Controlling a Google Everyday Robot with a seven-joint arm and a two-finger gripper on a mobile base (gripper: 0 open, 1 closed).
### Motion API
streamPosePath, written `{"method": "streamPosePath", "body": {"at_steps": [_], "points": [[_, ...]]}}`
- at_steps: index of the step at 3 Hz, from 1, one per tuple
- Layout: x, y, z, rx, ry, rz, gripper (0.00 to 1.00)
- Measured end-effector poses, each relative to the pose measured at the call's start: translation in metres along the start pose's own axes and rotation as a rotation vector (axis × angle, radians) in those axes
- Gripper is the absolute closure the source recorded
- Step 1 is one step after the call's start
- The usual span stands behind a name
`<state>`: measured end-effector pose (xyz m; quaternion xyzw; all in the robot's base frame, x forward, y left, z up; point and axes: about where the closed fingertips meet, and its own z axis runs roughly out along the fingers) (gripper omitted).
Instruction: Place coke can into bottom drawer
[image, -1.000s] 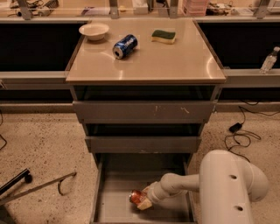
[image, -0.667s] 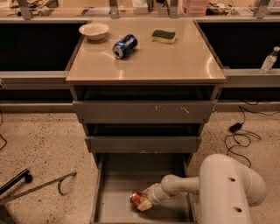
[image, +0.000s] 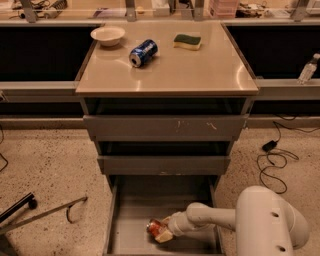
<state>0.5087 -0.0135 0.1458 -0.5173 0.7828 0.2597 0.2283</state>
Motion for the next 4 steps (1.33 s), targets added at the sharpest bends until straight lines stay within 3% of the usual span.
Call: {"method": "streamPosePath", "body": {"at_steps": [2,4], "points": [[0.002,0.012,0.024,-0.062,0.024,-0.020,1.00],[0.001,0.012,0.025,-0.063,0.024,-0.021,0.58]]}}
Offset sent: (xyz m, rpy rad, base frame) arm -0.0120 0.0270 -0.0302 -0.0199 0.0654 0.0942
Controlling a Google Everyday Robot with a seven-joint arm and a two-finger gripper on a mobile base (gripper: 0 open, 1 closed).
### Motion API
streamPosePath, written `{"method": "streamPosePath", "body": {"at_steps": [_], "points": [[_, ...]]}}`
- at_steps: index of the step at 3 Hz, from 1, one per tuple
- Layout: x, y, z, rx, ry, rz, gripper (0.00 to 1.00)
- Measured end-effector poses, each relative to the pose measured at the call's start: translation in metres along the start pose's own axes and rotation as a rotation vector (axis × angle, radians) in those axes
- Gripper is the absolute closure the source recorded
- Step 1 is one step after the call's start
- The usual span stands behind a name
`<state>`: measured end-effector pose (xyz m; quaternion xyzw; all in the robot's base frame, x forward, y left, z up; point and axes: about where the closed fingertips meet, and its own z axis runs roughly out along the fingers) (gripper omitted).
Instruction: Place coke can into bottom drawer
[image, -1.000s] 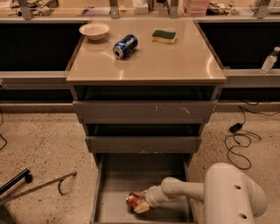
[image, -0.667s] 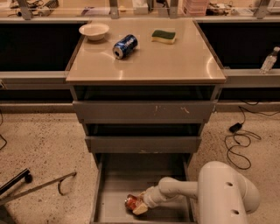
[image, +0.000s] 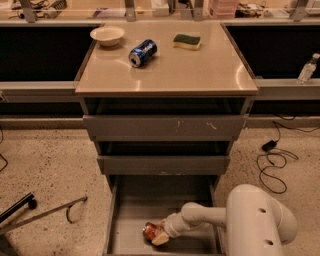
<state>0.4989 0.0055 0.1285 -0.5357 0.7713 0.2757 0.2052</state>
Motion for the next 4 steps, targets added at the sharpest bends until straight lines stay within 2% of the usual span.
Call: {"method": "streamPosePath", "body": {"at_steps": [2,3,4], "points": [[0.0000,0.0001,0.0000,0.000,0.000,0.000,0.12],[0.0000,0.0001,0.0001,0.000,0.000,0.000,0.00],[0.0000,0.0001,0.0001,0.000,0.000,0.000,0.00]]}}
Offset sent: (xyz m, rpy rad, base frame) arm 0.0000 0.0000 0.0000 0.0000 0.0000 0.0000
